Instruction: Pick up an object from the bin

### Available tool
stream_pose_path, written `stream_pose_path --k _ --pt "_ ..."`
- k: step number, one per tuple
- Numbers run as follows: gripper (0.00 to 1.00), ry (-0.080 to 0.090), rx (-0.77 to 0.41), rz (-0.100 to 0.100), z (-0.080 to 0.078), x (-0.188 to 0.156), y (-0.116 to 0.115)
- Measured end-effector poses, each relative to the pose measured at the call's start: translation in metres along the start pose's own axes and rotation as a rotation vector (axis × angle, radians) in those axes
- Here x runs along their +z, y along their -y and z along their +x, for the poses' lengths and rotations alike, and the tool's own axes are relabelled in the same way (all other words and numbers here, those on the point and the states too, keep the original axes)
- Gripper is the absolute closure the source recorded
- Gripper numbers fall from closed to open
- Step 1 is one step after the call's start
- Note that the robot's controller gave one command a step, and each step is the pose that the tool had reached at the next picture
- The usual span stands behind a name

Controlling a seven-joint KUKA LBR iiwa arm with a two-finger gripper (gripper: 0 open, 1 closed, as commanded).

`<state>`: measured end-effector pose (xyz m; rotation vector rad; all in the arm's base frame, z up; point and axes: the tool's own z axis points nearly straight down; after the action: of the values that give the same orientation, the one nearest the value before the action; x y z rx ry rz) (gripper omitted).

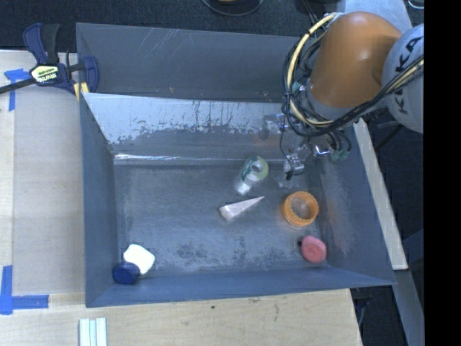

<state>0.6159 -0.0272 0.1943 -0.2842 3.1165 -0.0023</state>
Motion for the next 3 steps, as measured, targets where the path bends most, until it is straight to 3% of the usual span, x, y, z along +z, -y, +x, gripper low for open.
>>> stream_pose_path --k 1,2,3 --pt "0.0 -0.021 0.241 -0.002 0.009 0.047 -0.006" --pt "0.0 -0.02 0.236 -0.002 0.009 0.046 -0.006" --pt "0.0 -0.016 -0.219 -0.006 0.052 0.036 -0.027"
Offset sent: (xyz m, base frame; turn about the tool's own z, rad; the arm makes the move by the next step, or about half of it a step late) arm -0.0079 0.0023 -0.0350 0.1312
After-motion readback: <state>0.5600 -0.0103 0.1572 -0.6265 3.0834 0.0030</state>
